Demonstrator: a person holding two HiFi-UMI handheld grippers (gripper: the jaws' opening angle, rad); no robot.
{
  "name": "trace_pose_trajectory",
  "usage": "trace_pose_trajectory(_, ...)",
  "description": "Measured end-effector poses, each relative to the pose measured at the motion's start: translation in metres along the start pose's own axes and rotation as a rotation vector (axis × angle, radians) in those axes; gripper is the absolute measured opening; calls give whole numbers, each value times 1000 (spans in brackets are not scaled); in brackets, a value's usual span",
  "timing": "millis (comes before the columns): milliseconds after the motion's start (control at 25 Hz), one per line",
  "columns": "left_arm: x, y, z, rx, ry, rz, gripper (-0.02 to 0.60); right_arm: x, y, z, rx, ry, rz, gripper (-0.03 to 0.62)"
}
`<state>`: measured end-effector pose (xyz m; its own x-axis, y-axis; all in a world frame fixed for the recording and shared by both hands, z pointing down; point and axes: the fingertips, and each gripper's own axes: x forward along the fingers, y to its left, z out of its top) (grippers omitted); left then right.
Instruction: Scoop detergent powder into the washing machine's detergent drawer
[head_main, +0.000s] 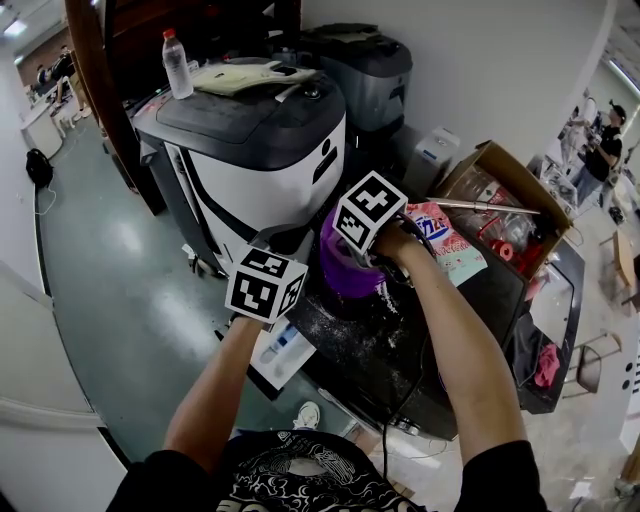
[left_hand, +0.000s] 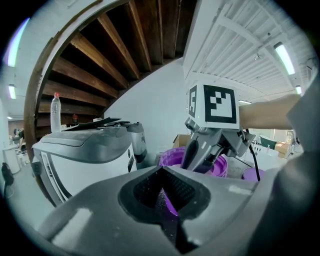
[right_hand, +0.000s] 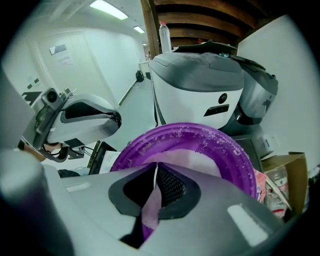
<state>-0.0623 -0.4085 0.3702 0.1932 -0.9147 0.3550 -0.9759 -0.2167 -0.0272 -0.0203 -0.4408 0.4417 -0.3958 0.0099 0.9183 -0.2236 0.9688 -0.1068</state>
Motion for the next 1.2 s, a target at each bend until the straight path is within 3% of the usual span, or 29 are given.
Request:
trace_pose_trajectory(400, -2, -6, 2, 3, -8, -13, 0, -16, 9, 6, 98, -65, 60, 35)
trace_pose_trajectory(800, 1, -10, 9, 8, -20, -74, 0, -33, 9, 9, 307, -165, 161, 35)
trace_pose_trajectory(1200, 1, -12, 16, 22, -32, -153, 0, -54, 1, 7, 477, -273, 153, 35)
